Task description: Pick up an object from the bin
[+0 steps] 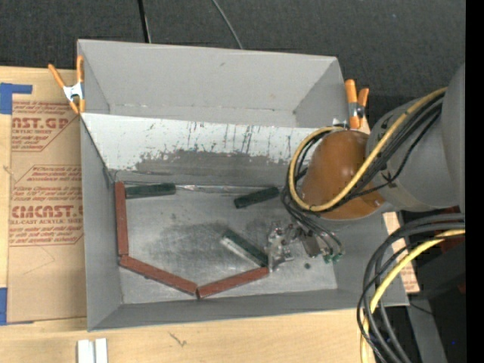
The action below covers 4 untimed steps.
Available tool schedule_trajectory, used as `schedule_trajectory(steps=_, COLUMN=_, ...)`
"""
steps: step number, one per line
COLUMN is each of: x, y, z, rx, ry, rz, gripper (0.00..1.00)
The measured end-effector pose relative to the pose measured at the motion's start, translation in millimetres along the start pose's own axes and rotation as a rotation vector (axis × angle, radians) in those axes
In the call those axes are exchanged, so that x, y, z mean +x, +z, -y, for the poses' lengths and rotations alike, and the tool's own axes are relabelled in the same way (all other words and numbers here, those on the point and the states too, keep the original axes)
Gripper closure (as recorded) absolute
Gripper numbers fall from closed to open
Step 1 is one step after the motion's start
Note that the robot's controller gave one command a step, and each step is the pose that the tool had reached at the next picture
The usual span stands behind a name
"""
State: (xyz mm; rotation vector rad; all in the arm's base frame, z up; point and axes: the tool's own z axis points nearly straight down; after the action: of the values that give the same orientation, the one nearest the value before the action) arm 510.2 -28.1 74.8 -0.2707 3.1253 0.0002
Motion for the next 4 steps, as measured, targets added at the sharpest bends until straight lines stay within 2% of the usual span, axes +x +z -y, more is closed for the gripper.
schedule_trajectory(steps=1, x=1.0, y=2.4, z=-0.2, rx=0.0, ry=0.0, rz=0.0, gripper=0.0)
schedule_trajectory(steps=2, x=1.0, y=2.4, z=-0.2, rx=0.0, ry=0.0, rz=0.0, gripper=0.0)
schedule_trajectory(steps=3, x=-18.1, y=-5.8, z=-70.9, rx=-0.002, ry=0.118, rz=0.0, gripper=1.0)
schedule_trajectory(steps=4, x=-18.1, y=-5.8, z=-70.9, rx=-0.002, ry=0.118, rz=0.0, gripper=1.0)
